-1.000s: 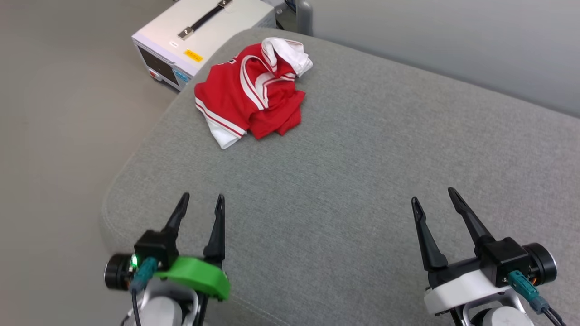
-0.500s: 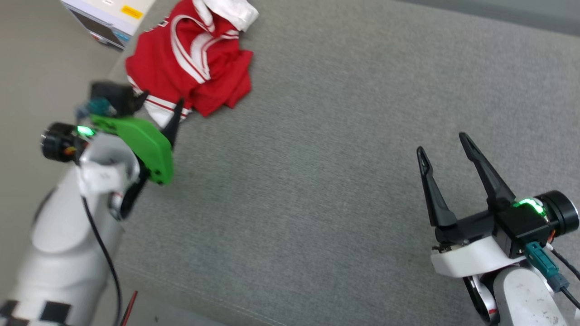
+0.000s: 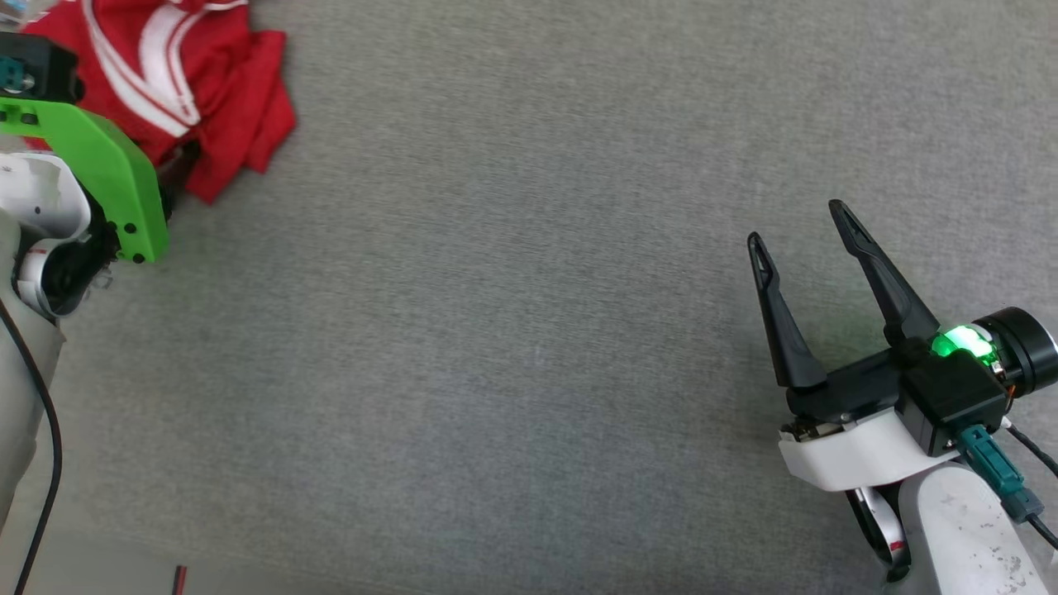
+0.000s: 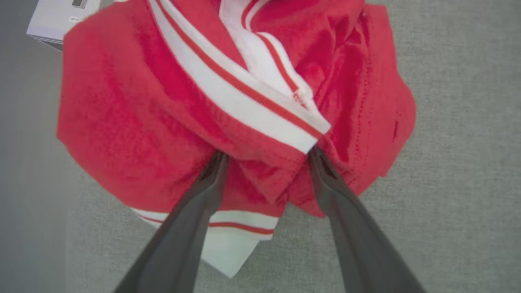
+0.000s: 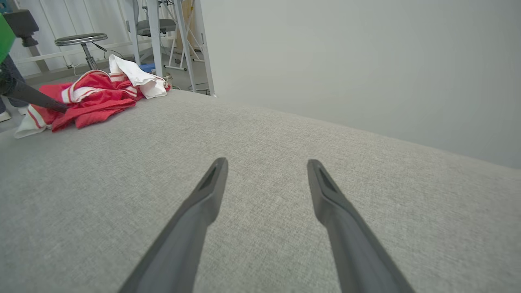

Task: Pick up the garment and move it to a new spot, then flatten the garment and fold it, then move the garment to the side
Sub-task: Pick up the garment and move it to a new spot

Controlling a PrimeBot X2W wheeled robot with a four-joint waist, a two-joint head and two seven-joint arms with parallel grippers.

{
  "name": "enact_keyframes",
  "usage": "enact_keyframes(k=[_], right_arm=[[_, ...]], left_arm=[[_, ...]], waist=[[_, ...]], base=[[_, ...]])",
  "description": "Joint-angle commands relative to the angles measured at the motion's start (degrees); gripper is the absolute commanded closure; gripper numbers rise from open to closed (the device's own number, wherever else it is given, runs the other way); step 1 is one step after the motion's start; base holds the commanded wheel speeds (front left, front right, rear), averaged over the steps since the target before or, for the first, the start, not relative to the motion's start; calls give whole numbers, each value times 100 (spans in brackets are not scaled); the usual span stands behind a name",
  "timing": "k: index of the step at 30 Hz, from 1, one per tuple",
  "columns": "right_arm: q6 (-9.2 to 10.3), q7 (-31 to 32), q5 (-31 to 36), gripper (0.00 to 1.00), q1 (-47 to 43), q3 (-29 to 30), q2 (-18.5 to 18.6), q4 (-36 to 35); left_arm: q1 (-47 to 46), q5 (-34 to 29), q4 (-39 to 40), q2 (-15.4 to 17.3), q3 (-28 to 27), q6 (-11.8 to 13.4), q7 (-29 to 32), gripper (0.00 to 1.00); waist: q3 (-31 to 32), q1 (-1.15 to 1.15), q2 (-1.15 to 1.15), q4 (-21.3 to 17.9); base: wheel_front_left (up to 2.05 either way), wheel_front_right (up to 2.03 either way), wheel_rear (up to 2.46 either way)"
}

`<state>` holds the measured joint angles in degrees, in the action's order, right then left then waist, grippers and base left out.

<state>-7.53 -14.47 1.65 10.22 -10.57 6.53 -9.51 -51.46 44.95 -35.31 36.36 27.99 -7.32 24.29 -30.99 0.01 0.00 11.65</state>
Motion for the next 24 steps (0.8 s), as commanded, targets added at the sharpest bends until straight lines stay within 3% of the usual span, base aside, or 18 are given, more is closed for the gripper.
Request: enact_keyframes(k=[1,7,8,9,15,16,19,20,24], right_arm=[[4,-52,35,0,96,-5,33,-42],[4,-52,54,0,59,4,59,-48],[4,-52,64,0,50,8,56,-44],[4,-52,73,0,39,11,52,-41],[4,-52,88,0,-22,27,39,21],[4,-52,71,0,-47,22,26,70],[4,-52,40,0,-100,45,-5,130],[4,-52,13,0,-159,76,-48,184],[4,-52,-33,0,-247,161,-119,242]], left_arm=[[-134,88,-73,48,61,-16,6,0],[-104,416,-333,24,461,-16,158,2],[-78,507,-347,6,538,-16,204,69],[-62,572,-342,-1,598,-16,217,100],[-62,719,-411,45,797,-16,-255,100],[-110,637,-540,85,782,-16,-804,100],[-132,513,-660,98,796,-16,-1301,100],[-156,358,-770,111,816,-16,-1745,100],[-195,192,-792,95,814,18,-2255,100]], waist=[[-324,-1,0,-331],[-325,-1,0,-359],[-309,-1,0,-355],[-291,-1,0,-352],[-78,-1,0,-302],[123,-1,0,-290],[382,-1,0,-274],[657,-1,0,-272],[1017,-1,0,-270]], base=[[0,0,0],[0,0,0],[0,0,0],[0,0,0],[0,0,0],[0,0,0],[0,0,0],[0,0,0],[0,0,0]])
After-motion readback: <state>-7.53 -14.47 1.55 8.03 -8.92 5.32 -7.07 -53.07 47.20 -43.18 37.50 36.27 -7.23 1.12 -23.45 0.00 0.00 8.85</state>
